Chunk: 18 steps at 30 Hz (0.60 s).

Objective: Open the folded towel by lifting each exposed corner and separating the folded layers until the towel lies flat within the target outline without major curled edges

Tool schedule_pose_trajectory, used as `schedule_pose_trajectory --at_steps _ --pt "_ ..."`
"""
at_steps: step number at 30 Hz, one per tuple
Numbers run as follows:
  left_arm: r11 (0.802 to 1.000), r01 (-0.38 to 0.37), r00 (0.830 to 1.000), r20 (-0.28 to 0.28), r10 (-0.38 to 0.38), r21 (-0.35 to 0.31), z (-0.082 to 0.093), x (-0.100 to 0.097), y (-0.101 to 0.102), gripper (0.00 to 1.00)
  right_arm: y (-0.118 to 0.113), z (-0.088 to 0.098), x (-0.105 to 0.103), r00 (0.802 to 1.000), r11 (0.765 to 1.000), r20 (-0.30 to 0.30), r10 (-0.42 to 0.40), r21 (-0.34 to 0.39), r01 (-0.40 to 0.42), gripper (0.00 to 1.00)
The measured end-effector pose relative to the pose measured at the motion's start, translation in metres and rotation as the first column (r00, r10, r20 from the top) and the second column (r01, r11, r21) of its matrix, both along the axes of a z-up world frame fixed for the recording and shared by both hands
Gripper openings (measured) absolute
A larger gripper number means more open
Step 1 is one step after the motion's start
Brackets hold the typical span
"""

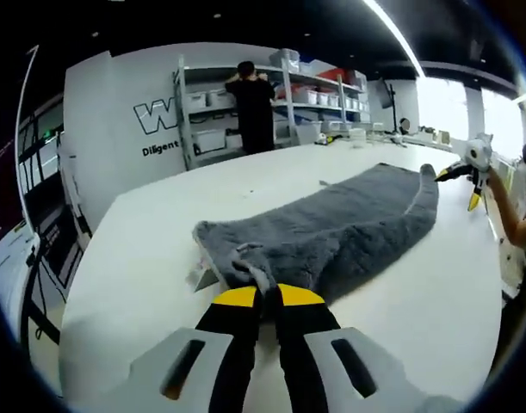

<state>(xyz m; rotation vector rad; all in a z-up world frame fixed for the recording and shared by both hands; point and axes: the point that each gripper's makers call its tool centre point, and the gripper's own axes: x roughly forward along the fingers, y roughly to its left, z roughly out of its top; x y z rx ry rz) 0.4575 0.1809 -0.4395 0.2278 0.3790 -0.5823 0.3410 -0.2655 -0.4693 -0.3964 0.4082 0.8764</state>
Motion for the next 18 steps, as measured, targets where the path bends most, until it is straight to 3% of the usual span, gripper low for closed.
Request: schedule_pose_trajectory --at_steps 18 --pt "0.999 -0.006 0.998 -0.062 0.008 0.034 -0.033 -0.025 0.018 0.08 0.002 -0.002 -0.004 1.0 1.0 -0.004 -0.002 -0.013 0.002 0.85"
